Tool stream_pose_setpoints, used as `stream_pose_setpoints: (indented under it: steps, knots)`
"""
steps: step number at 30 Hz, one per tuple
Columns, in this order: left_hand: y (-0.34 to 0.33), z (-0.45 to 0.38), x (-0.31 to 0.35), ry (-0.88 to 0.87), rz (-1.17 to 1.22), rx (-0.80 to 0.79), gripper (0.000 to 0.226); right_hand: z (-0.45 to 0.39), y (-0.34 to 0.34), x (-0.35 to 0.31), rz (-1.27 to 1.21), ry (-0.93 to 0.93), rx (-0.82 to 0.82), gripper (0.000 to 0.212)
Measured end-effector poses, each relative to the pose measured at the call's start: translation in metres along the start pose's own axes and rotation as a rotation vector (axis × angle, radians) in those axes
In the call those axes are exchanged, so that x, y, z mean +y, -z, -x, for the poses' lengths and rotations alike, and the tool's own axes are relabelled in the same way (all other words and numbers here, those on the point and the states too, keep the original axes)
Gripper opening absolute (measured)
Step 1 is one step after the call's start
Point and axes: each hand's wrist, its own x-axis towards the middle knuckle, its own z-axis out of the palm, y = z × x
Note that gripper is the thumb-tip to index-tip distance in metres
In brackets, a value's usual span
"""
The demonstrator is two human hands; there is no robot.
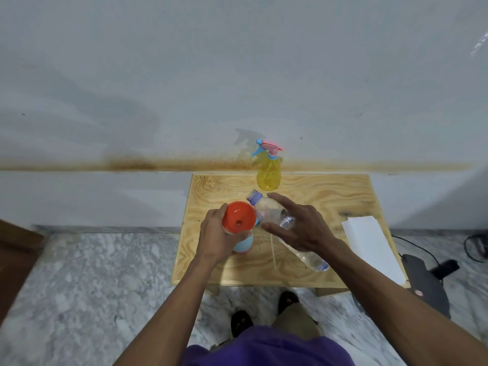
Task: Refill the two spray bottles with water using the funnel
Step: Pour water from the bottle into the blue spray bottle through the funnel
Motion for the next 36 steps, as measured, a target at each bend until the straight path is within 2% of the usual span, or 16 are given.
stream_pose_setpoints:
  steps: [9, 17, 21, 26, 36]
  knots:
    - [0.001, -0.001, 0.001, -0.001, -0.009, -0.015, 0.093, 0.008, -0.003, 0.008, -0.212, -0.161, 0.244, 0.079]
    - [-0.001, -0.001, -0.001, 0.001, -0.004, -0.017, 0.094, 0.019, 0.007, 0.048, -0.338, -0.459, 0.465, 0.076]
    - [-0.002, -0.001, -0.002, -0.008, -0.014, -0.016, 0.092, 0.023, 0.008, 0.062, -0.393, -0.614, 0.486, 0.074]
    - [-0.003, -0.002, -0.004, -0.008, -0.022, -0.016, 0.093, 0.032, 0.001, 0.075, -0.426, -0.705, 0.506, 0.076]
    - [-0.004, -0.002, -0.007, -0.004, -0.029, -0.017, 0.098, 0.046, 0.0, 0.087, -0.452, -0.777, 0.532, 0.075]
